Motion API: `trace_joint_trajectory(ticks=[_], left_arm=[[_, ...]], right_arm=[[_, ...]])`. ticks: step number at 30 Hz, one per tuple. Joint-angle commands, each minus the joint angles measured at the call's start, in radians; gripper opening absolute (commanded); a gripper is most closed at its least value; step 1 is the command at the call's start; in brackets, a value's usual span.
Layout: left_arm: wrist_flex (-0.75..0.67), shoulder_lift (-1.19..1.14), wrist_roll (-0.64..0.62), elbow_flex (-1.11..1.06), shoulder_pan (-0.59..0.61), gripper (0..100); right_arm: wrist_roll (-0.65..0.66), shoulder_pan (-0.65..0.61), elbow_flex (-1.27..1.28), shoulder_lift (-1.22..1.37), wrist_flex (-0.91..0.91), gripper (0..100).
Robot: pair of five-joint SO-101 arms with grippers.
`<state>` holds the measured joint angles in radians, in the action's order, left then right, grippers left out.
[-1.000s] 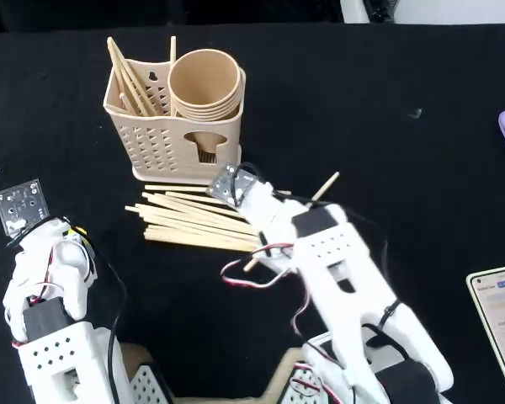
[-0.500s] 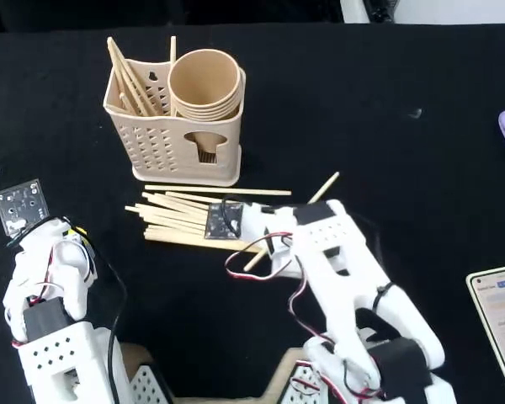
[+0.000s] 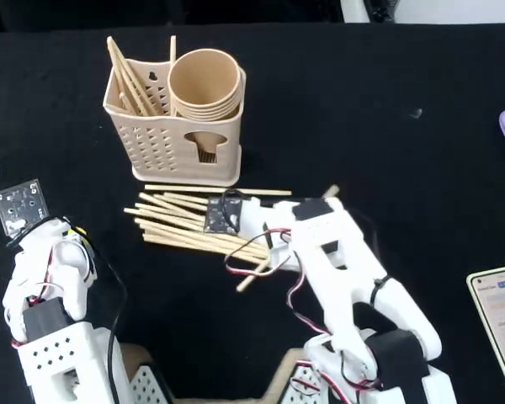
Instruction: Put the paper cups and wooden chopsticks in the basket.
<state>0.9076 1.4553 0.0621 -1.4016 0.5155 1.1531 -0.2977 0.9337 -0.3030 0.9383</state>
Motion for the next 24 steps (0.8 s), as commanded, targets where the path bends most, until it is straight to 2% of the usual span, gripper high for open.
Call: trace_joint_trajectory(ticks=[1, 10, 17, 24], left_arm=[[-0.023, 0.011, -0.006, 0.010, 0.005, 12], [-0.023, 0.011, -0.006, 0.010, 0.005, 12], [-0.023, 0.011, -0.006, 0.010, 0.010, 12], [-0.023, 0.011, -0.006, 0.010, 0.012, 12]], right_arm=[[0.011, 0.009, 0.013, -0.051, 0.055, 1.1], [0.009, 0.005, 0.021, -0.231, 0.176, 1.8], [-0.038, 0.021, 0.021, -0.208, 0.118, 24.7], [0.054, 0.021, 0.019, -0.097, 0.083, 25.1]])
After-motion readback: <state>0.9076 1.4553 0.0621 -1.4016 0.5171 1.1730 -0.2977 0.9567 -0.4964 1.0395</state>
